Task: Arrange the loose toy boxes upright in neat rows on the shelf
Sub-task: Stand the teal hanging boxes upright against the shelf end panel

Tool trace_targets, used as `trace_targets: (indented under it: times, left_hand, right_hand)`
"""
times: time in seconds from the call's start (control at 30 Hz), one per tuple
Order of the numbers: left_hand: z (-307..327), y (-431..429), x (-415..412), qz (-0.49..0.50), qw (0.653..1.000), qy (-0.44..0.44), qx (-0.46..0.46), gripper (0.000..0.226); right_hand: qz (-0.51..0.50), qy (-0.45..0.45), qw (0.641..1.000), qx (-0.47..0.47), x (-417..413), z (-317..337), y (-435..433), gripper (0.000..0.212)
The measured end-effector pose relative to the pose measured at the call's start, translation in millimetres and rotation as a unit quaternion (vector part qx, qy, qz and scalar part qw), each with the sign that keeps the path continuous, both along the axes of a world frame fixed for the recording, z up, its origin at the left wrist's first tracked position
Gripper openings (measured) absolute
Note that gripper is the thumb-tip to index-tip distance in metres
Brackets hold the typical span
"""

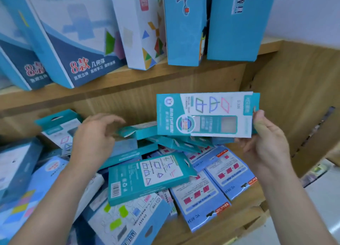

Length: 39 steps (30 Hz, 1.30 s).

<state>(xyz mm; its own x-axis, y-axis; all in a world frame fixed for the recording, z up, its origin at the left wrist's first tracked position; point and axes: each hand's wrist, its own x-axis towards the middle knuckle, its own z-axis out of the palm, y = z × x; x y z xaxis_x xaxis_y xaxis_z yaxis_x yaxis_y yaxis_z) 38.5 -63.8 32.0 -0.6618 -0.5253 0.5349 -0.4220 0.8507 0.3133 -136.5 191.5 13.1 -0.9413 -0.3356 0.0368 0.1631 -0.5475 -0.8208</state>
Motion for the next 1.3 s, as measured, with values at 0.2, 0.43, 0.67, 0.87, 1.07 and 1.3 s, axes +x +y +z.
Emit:
trace_targets:
  times: [0.2,0.43,0.67,0.87,1.07,1.3]
  left_hand:
    - [37,64,0,-0.223,0.954,0.152,0.130,0.022]
    - [25,135,-38,-0.268,0.940,-0.019,0.212,0.023]
    - [-15,218,-96,-0.225,0.926,0.017,0.301,0.019]
    - [-45,226,-147,-0.127,0.981,-0.150,-0.006,0.031]
    - [-50,214,-180,-0.026,0.962,-0.266,-0.063,0.029]
    - [-44,205,-217,0.012,0.931,-0.348,-0.111,0.039]
  right_hand:
    - [0.001,0.046,0.997,0.069,10,16,5,0.036]
    - [0.040,0.103,0.993,0.041,-6,38,27,0.029]
    - [0.076,0.286,0.940,0.172,-43,40,94,0.040]
    - [-0.015,0.406,0.841,0.356,-88,22,132,0.051]
    - [0.035,0.418,0.838,0.349,-112,3,124,0.039]
    - [0.030,0.394,0.855,0.337,-131,-8,110,0.037]
